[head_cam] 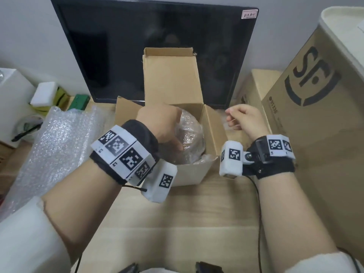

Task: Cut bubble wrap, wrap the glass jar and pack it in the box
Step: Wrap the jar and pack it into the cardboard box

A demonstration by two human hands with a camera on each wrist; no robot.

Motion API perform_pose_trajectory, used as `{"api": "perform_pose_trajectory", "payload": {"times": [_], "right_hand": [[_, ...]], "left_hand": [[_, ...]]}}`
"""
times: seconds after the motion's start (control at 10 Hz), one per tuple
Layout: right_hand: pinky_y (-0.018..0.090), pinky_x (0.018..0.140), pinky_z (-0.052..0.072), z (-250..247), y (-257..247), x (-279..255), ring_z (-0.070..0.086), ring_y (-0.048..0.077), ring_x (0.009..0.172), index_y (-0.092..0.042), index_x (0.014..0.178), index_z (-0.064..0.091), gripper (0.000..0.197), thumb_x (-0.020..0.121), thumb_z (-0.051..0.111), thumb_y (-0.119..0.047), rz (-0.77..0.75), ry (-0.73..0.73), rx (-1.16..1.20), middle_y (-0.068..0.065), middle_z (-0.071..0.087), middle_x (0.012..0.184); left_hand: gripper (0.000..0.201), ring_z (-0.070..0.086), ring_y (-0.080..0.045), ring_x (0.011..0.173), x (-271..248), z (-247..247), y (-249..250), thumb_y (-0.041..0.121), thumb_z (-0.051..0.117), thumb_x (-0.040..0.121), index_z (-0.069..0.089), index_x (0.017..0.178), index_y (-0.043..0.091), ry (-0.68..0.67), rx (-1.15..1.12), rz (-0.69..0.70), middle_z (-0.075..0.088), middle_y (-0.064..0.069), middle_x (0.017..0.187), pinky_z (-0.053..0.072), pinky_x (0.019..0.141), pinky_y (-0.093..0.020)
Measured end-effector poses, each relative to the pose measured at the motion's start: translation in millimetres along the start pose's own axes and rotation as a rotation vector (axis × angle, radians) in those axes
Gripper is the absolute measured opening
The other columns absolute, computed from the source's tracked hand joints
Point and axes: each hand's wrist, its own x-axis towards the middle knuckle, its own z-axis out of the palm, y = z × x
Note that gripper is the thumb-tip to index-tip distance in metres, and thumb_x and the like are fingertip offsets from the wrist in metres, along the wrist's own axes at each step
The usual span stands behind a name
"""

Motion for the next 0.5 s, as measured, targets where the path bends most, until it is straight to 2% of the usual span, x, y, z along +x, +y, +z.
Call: {"api": "perform_pose_trajectory", "payload": {"times": [0.1, 0.2, 0.3, 0.4, 0.5], "right_hand": [[0.026, 0.078, 0.045, 13.0, 56.4, 19.3, 0.055, 0.022, 0.102, -0.008, 0.124, 0.053, 0.032, 0.094, 0.046, -0.002, 0.239, -0.293, -0.036, 0.014, 0.055, 0.125], [0.012, 0.076, 0.046, 25.1, 83.3, 16.4, 0.042, 0.022, 0.124, -0.004, 0.143, 0.03, 0.054, 0.093, 0.043, 0.007, 0.302, -0.501, -0.103, 0.012, 0.038, 0.144], [0.015, 0.064, 0.046, 33.5, 100.8, 5.6, 0.04, 0.021, 0.119, 0.002, 0.14, 0.029, 0.044, 0.096, 0.036, 0.002, 0.463, -0.381, -0.109, 0.003, 0.037, 0.129], [0.017, 0.082, 0.044, 41.3, 117.6, -9.1, 0.046, 0.03, 0.122, -0.002, 0.133, 0.042, 0.043, 0.091, 0.052, -0.007, 0.334, -0.231, -0.417, 0.013, 0.045, 0.137], [0.03, 0.086, 0.04, 50.9, 152.0, -3.2, 0.054, 0.032, 0.11, -0.002, 0.12, 0.053, 0.038, 0.083, 0.059, -0.007, 0.194, -0.186, -0.63, 0.014, 0.054, 0.122]], "left_hand": [[0.063, 0.045, -0.019, 0.082, 2.9, 0.0, 0.7, 0.041, 0.08, 0.063, 0.053, 0.116, 0.022, 0.008, -0.038, -0.007, 0.038, 0.009, 0.073, 0.036, 0.065, -0.031], [0.068, 0.05, -0.021, 0.087, 3.2, 2.4, -0.5, 0.039, 0.08, 0.063, 0.05, 0.122, 0.024, 0.033, -0.06, -0.003, 0.053, 0.006, 0.089, 0.037, 0.069, -0.03], [0.071, 0.056, -0.026, 0.101, 4.1, 6.6, -3.8, 0.042, 0.08, 0.061, 0.049, 0.122, 0.025, 0.034, -0.061, 0.002, 0.061, 0.001, 0.116, 0.04, 0.073, -0.03], [0.068, 0.056, -0.024, 0.097, 2.8, 9.3, -6.0, 0.046, 0.08, 0.06, 0.049, 0.117, 0.025, 0.041, -0.066, -0.011, 0.061, 0.001, 0.115, 0.041, 0.072, -0.031], [0.067, 0.051, -0.023, 0.089, -0.6, 12.2, -6.1, 0.046, 0.077, 0.063, 0.047, 0.119, 0.024, 0.054, -0.063, -0.02, 0.059, -0.002, 0.113, 0.04, 0.071, -0.031]]}}
